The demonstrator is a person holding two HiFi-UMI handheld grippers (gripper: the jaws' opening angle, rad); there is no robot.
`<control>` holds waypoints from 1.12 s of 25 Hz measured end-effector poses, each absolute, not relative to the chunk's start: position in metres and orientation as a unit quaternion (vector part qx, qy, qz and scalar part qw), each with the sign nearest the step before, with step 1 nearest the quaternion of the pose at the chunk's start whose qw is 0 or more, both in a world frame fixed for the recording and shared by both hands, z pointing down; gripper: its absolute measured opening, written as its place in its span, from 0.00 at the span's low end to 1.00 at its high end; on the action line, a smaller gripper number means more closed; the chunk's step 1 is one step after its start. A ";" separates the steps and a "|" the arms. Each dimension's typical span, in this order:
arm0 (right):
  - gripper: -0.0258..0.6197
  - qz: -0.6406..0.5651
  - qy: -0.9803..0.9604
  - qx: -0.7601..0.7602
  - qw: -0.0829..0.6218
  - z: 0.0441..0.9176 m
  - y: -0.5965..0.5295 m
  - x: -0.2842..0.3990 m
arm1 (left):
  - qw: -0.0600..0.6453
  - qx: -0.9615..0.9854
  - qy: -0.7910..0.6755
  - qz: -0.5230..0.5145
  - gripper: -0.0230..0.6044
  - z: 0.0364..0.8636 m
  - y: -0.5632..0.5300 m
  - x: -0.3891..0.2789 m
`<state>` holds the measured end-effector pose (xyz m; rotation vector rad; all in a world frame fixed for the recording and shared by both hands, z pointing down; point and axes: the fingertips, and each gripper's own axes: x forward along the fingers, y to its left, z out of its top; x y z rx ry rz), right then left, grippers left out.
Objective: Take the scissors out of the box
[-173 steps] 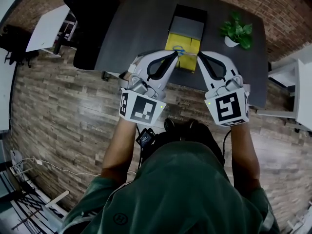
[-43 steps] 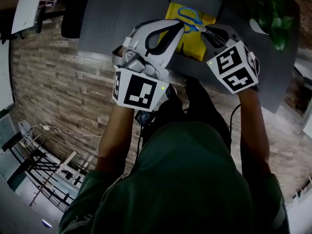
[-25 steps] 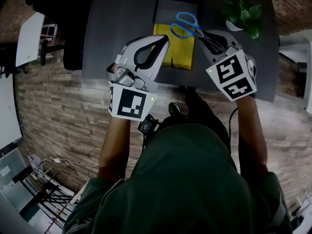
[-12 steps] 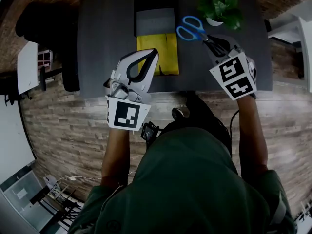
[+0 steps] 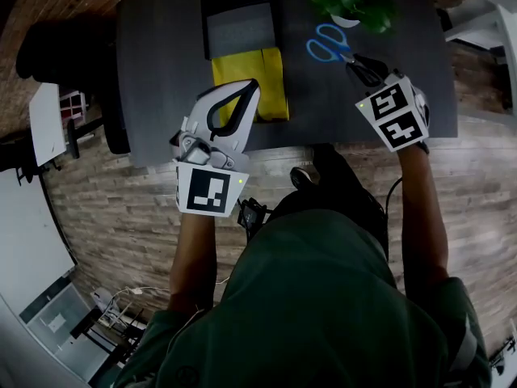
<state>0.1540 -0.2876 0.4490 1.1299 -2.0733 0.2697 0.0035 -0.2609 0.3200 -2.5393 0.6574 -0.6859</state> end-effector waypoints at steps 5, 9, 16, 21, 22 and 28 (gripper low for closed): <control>0.14 0.136 -0.803 0.438 0.380 0.478 -0.291 0.172 | 0.198 -0.918 0.228 -0.256 0.03 0.333 -0.268 0.018; 0.14 0.156 -0.799 0.434 0.386 0.501 -0.291 0.183 | 0.189 -0.921 0.224 -0.256 0.03 0.343 -0.273 0.029; 0.14 0.183 -0.794 0.420 0.399 0.542 -0.298 0.180 | 0.176 -0.923 0.217 -0.265 0.03 0.367 -0.289 0.027; 0.14 0.198 -0.790 0.414 0.406 0.562 -0.301 0.182 | 0.164 -0.924 0.216 -0.271 0.03 0.380 -0.296 0.028; 0.14 0.201 -0.789 0.414 0.407 0.565 -0.301 0.183 | 0.162 -0.924 0.216 -0.273 0.03 0.382 -0.297 0.028; 0.14 0.217 -0.784 0.407 0.416 0.582 -0.305 0.185 | 0.152 -0.925 0.212 -0.277 0.03 0.391 -0.306 0.027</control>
